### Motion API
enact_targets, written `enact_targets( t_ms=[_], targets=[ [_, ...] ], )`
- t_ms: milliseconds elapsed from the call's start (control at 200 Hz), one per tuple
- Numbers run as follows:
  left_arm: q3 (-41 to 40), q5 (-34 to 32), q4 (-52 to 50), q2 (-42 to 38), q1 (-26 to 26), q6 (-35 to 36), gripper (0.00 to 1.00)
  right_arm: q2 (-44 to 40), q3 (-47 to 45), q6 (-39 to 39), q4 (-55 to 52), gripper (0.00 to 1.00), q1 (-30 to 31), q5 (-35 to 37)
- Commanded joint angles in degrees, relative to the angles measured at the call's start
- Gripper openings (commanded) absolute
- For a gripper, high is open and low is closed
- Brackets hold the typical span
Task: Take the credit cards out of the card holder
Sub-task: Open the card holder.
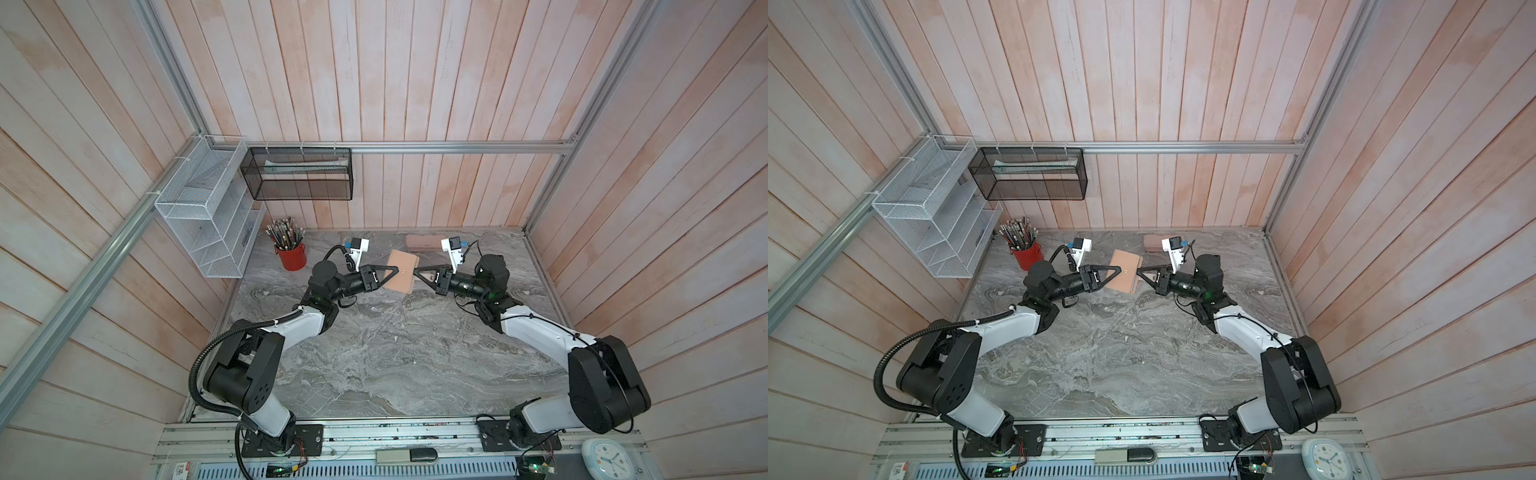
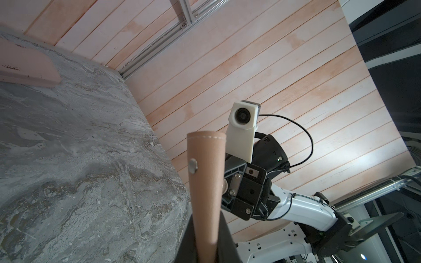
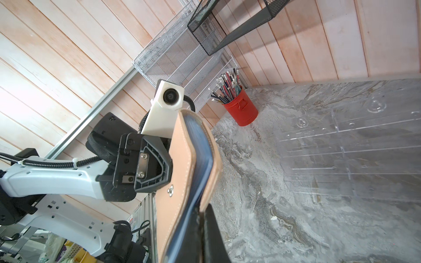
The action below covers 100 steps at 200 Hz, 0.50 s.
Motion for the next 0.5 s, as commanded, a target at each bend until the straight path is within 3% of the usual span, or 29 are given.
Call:
enact_targets(
  t_ms=[0,60,170,230,415,495],
  targets=[
    [0.8,1.2,1.8,0.9,-0.9,0.3,0.09,-0.1,-0.3,0.2,2.2,0.0,1.1,-4.1],
    [0.9,1.1,1.6,0.9,-0.9,0.3,0.11,-0.8,-0.3,-0.3,1.4,0.0,1.1,-3.2],
    [1.0,0.2,0.2,0.6,-0.9,1.0,0.29,-2.4,0.9,-2.8,-3.8,0.0,1.2,-0.4],
    [1.1,-0.1,-0.6,0.7,-0.8,1.4,0.44,-3.1,1.7,-4.3,-6.7,0.0,1.1,1.3],
    [1.2,-1.4,-3.0,0.6,-0.7,2.3,0.65,-4.6,3.8,-7.7,-14.5,0.0,1.2,6.4],
    [1.0,-2.0,-4.3,0.3,-0.3,2.8,0.8,-5.3,4.7,-9.4,-17.8,0.0,1.1,9.1]
  ],
)
